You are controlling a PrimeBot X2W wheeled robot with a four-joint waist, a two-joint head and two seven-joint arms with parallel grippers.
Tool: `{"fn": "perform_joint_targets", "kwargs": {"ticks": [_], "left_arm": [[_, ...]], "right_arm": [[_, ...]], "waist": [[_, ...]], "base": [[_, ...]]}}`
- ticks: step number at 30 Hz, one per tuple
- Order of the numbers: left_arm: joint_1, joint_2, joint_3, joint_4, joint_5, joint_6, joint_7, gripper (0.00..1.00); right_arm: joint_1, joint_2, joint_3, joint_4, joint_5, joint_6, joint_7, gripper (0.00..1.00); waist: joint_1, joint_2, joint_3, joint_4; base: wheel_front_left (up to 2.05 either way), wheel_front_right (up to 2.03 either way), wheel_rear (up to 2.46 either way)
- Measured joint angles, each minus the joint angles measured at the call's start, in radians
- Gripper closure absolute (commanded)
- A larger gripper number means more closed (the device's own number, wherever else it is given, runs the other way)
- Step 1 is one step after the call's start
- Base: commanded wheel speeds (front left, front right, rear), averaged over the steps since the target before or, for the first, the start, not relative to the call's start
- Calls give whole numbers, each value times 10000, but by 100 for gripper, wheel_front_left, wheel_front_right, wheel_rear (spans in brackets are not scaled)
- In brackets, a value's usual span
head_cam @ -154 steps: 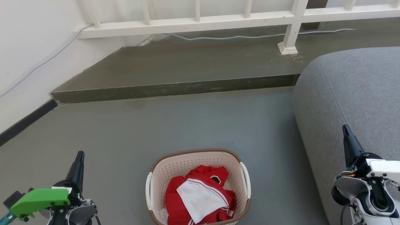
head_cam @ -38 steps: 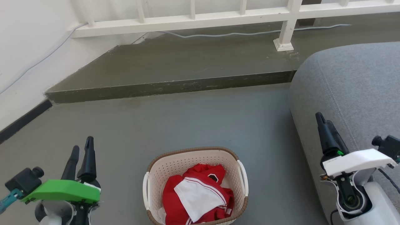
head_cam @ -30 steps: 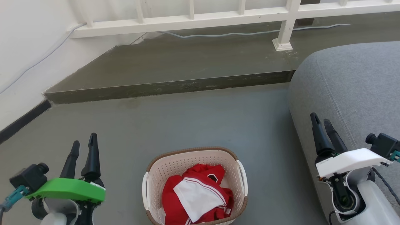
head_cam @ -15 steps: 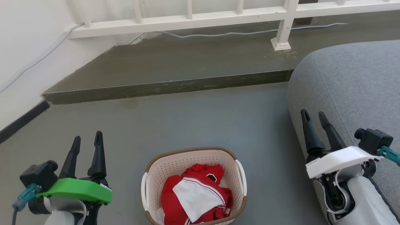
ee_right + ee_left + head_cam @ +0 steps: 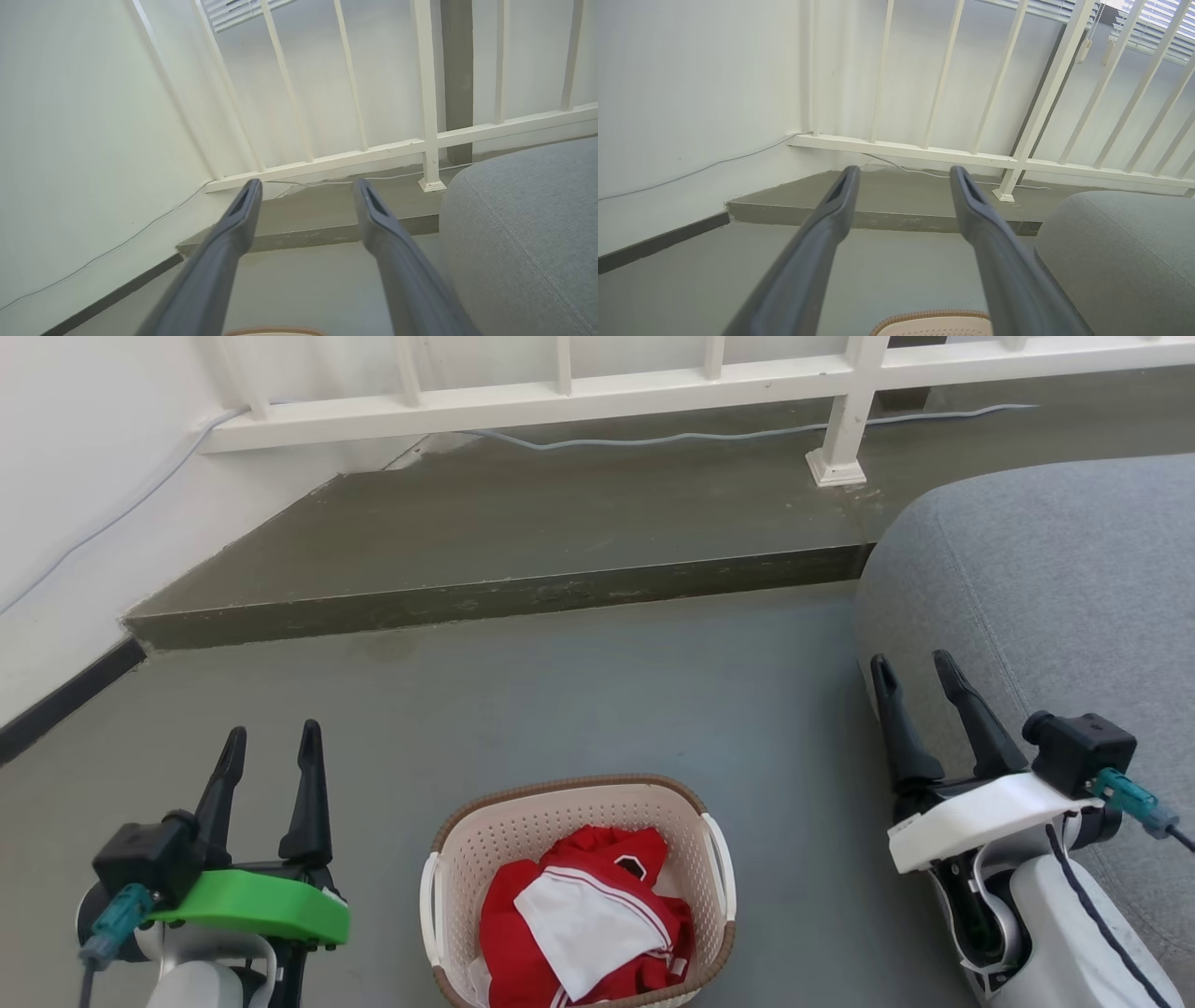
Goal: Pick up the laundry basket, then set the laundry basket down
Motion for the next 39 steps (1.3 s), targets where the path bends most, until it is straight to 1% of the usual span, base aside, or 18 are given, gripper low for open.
{"fn": "perform_joint_targets", "kwargs": {"ticks": [5, 20, 39], "left_arm": [[-1, -8, -6, -8, 529, -2, -88, 0], [-1, -52, 109, -2, 617, -6, -90, 0], [-2, -79, 198, 2, 616, -27, -90, 0]], "right_arm": [[1, -10, 31, 6, -504, -2, -109, 0], [2, 35, -257, 107, -798, -4, -134, 0], [3, 209, -460, 203, -897, 15, -134, 0]], "waist": [[0, 0, -1, -5], [0, 0, -10, 24], [0, 0, 80, -1]], "base": [[0, 0, 0], [0, 0, 0], [0, 0, 0]]}}
